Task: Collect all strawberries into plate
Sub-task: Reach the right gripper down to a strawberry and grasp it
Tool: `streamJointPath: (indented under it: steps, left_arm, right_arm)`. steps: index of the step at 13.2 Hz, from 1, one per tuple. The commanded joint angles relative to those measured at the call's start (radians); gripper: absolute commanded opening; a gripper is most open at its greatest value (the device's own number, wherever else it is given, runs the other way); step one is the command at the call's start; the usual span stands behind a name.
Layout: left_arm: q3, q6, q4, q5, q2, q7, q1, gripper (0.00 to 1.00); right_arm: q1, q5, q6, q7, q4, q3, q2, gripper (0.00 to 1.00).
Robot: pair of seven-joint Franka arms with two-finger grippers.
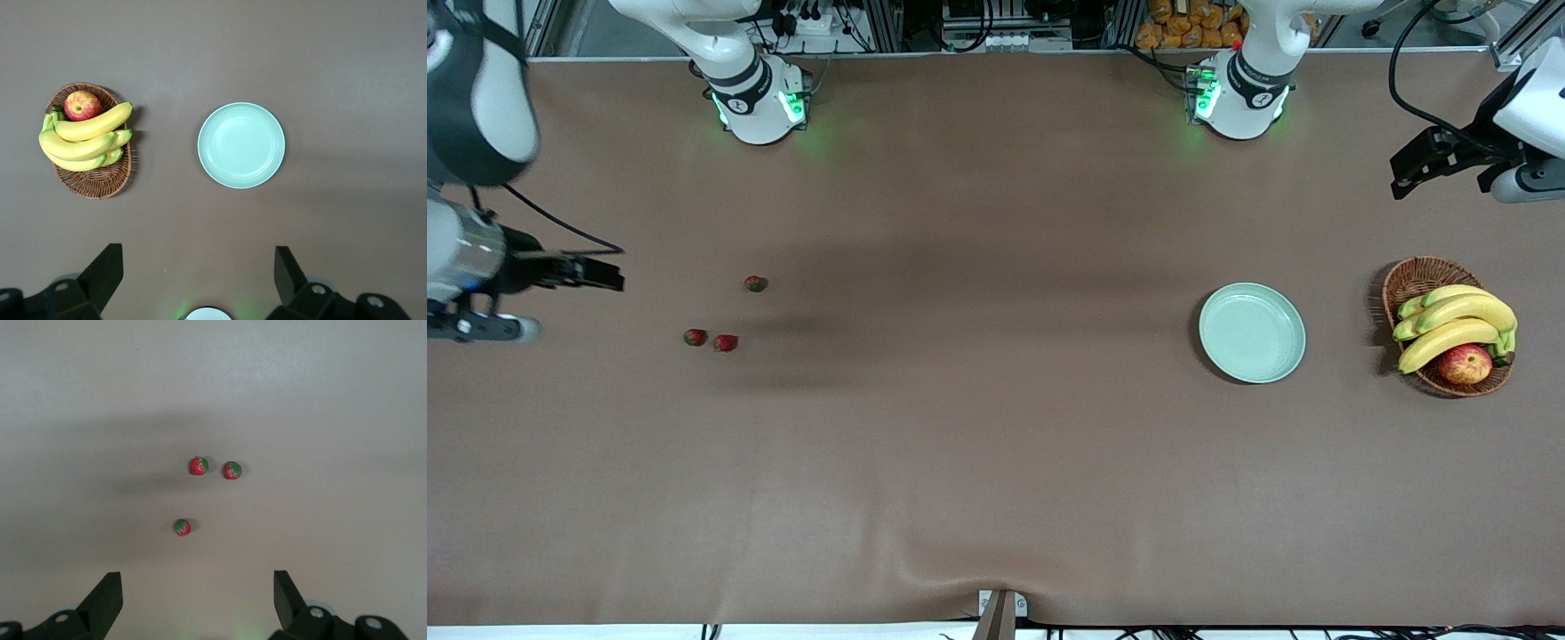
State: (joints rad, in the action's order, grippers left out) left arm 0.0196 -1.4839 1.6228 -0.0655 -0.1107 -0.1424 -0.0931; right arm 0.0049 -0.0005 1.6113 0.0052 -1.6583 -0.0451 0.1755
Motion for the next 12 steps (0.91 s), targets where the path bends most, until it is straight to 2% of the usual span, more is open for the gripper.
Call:
streamJointPath:
  steps: [1,3,8,10,12]
  left_arm:
    - [0.010,-0.021,0.006,-0.019,-0.003,-0.011,-0.007,1.00]
    - [0.010,-0.029,0.006,-0.014,0.002,-0.011,-0.008,1.00]
    - [0.022,-0.044,0.005,-0.011,0.009,-0.011,-0.007,1.00]
    - [0.022,-0.059,0.006,-0.008,0.009,-0.011,-0.007,1.00]
    - [0.023,-0.059,0.008,-0.007,0.009,-0.011,-0.007,1.00]
  right_arm:
    - [0.020,0.013,0.096,0.015,-0.075,-0.001,0.038,1.00]
    - [0.021,0.013,0.171,0.015,-0.103,-0.001,0.088,1.00]
    - [0.036,0.013,0.502,0.015,-0.285,-0.001,0.179,1.00]
    - [0.047,0.014,0.564,0.015,-0.310,-0.001,0.228,1.00]
    - [0.052,0.013,0.570,0.015,-0.311,-0.001,0.263,1.00]
